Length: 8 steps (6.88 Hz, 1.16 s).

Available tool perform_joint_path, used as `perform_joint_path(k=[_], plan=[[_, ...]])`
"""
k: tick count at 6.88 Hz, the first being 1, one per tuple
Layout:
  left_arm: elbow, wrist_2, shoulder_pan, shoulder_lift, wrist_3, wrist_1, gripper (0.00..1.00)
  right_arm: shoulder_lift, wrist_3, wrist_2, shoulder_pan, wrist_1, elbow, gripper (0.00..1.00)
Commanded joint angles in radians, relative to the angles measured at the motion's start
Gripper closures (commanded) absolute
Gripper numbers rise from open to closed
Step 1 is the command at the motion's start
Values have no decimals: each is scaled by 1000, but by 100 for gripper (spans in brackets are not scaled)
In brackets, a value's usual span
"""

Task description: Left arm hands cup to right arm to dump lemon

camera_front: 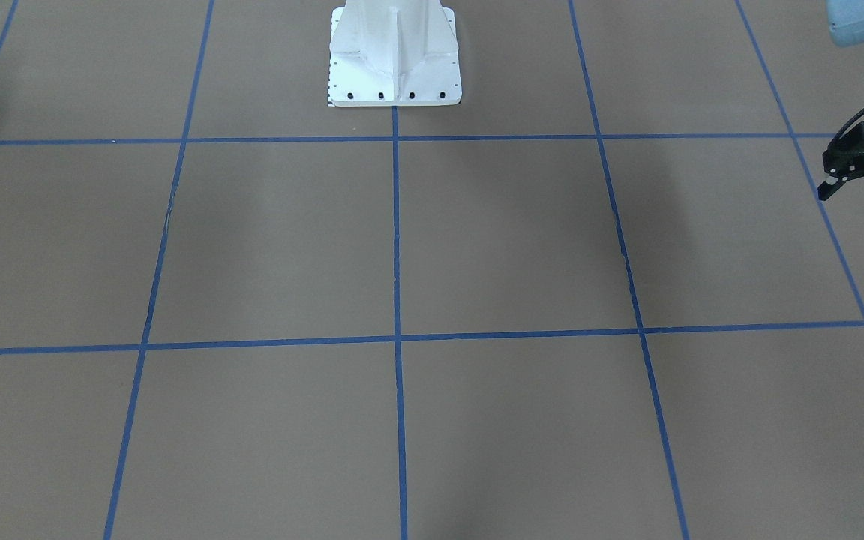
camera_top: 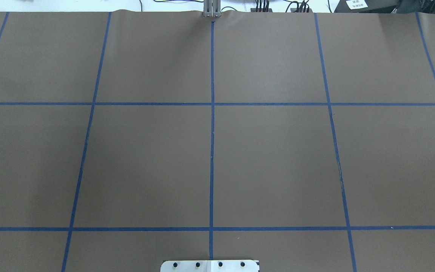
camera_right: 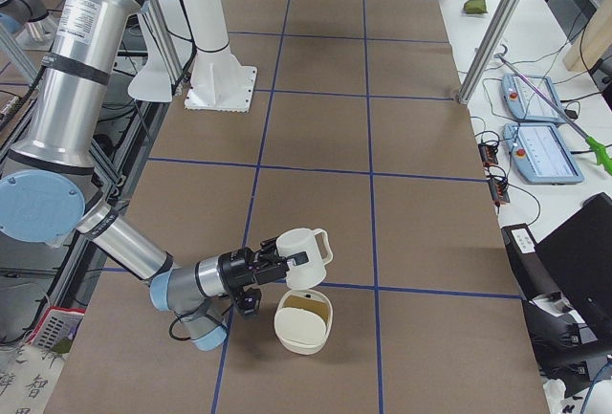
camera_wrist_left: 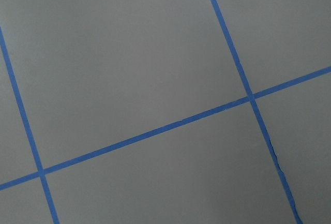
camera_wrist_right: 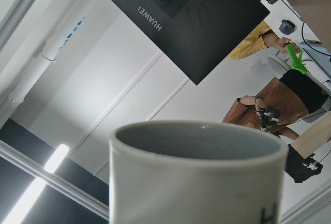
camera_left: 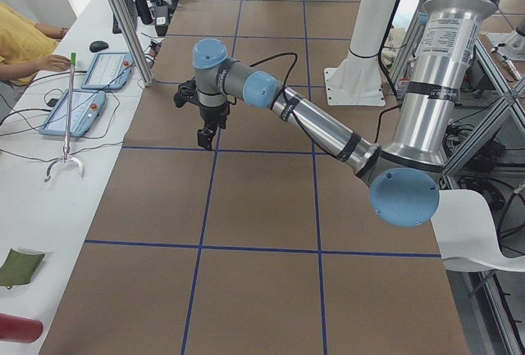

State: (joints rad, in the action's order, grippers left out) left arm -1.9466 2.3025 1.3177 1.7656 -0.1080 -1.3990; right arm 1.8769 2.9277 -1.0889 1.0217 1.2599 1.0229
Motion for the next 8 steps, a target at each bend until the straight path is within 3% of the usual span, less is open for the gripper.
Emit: perform_joint_path(k=[1,4,8], plan=[[-2,0,0,0,-1,0,0,1,-274,-69,0,-11,5,100],[-2,0,1,-5,1,0,0,2,-690,-193,0,-88,19,100],[0,2,1,-12,1,0,0,5,-1230,-328,1,-348,97,100]])
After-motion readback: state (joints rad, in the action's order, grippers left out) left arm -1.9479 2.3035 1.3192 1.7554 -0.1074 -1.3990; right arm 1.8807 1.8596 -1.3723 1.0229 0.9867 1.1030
